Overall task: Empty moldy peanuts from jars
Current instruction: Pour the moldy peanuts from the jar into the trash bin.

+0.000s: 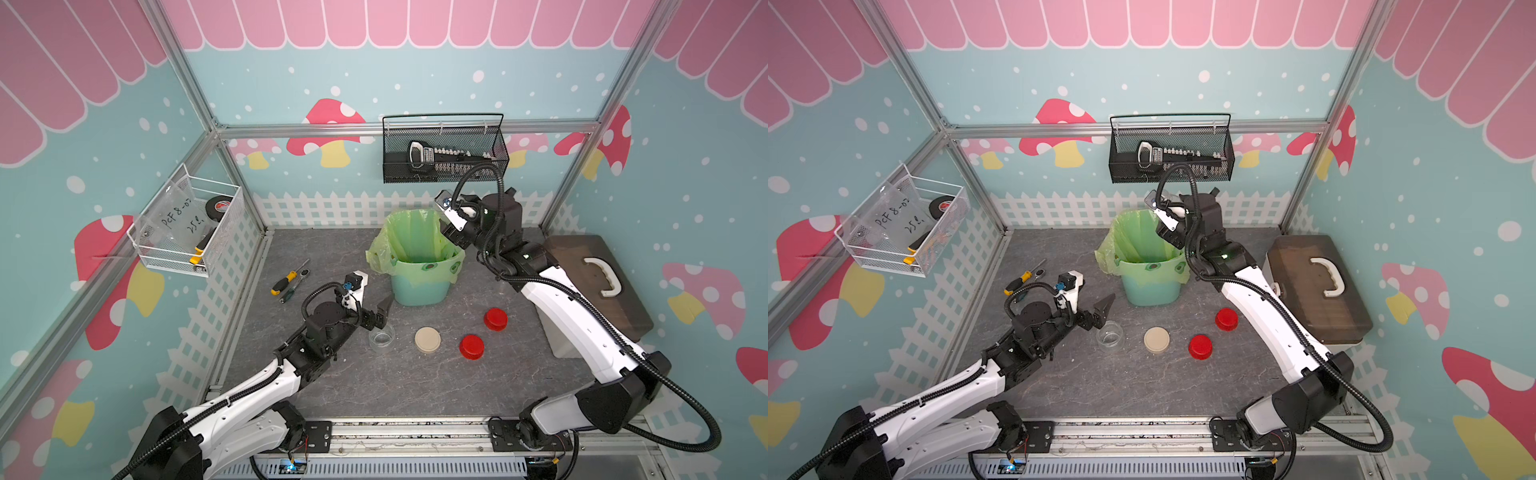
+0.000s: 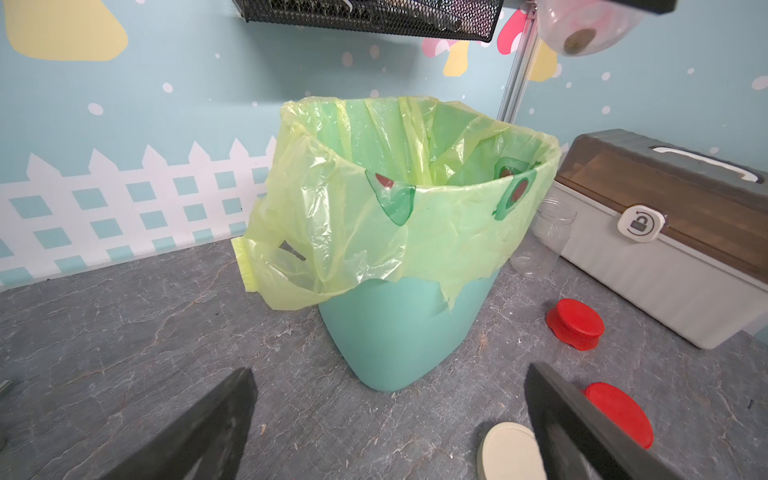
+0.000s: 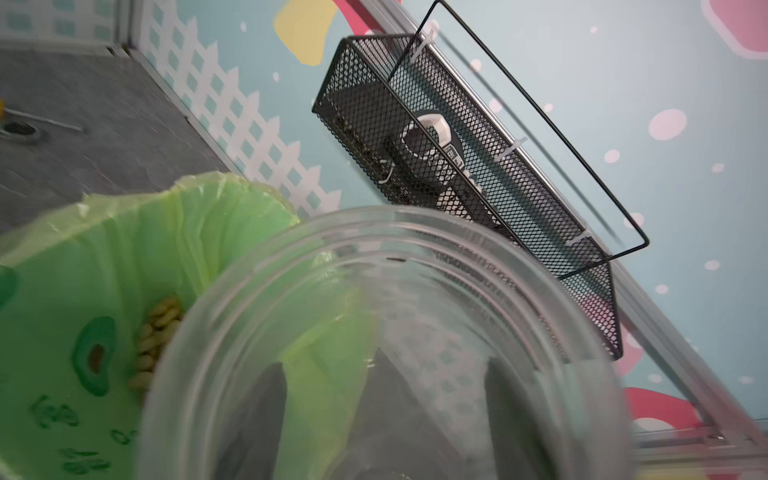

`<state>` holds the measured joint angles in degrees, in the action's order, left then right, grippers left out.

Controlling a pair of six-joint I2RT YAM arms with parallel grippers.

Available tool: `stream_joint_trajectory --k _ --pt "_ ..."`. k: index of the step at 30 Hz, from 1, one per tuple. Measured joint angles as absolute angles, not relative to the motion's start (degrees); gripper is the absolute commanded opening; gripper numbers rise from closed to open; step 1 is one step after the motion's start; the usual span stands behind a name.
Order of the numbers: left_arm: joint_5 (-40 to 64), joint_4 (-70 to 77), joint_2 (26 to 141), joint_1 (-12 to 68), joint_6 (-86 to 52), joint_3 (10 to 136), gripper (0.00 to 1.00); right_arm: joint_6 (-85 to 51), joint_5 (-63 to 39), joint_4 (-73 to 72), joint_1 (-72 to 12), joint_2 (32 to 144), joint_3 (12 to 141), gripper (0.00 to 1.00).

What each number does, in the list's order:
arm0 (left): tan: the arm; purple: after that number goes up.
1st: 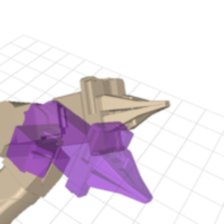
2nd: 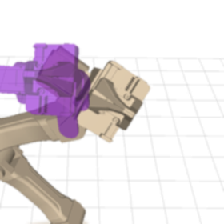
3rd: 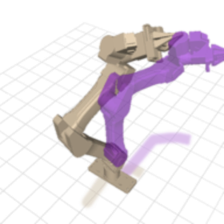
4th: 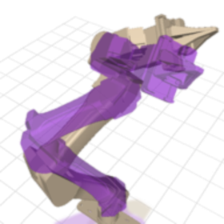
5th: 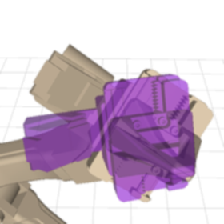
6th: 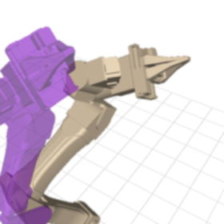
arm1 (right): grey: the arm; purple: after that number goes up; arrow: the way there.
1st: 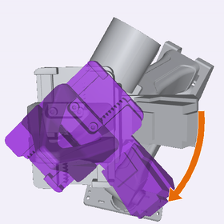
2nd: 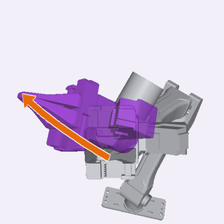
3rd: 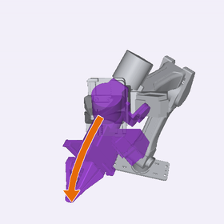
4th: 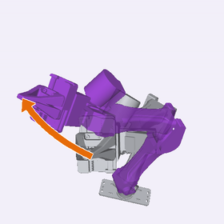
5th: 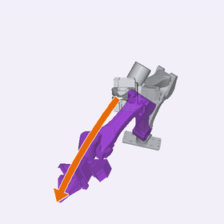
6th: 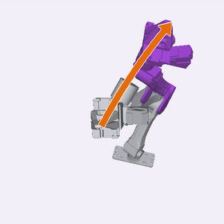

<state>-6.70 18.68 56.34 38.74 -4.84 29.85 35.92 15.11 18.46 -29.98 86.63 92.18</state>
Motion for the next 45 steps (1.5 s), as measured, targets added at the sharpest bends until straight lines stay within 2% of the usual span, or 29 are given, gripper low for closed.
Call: stream_joint_trajectory --k 6,11,17,25,31,34,45 --pt "-6.7 18.7 55.8 38.7 -4.7 29.5 0.99 59.4 31.4 15.5 -33.8 93.7 92.6 0.25" --pt "-6.9 18.7 55.5 38.7 -4.6 29.5 0.99 79.2 39.2 12.1 -35.3 99.3 92.7 0.23" --pt "-6.9 18.7 55.2 38.7 -4.5 29.5 0.99 97.7 41.7 5.0 -35.4 100.1 89.8 0.23" --pt "-6.9 18.7 55.2 38.7 -4.5 29.5 0.99 110.2 40.0 -1.2 -35.4 100.1 89.5 0.23" --pt "-6.9 18.7 55.2 38.7 -4.5 29.5 0.99 109.0 38.0 -2.5 -35.4 100.0 89.7 0.23" --pt "-6.9 18.7 55.2 38.7 -4.5 29.5 0.99 102.7 36.5 1.3 -35.4 99.1 90.2 0.23" --pt "-6.8 19.0 55.2 38.7 -4.5 29.4 0.99 59.8 25.1 13.0 -34.9 83.9 90.5 0.26"
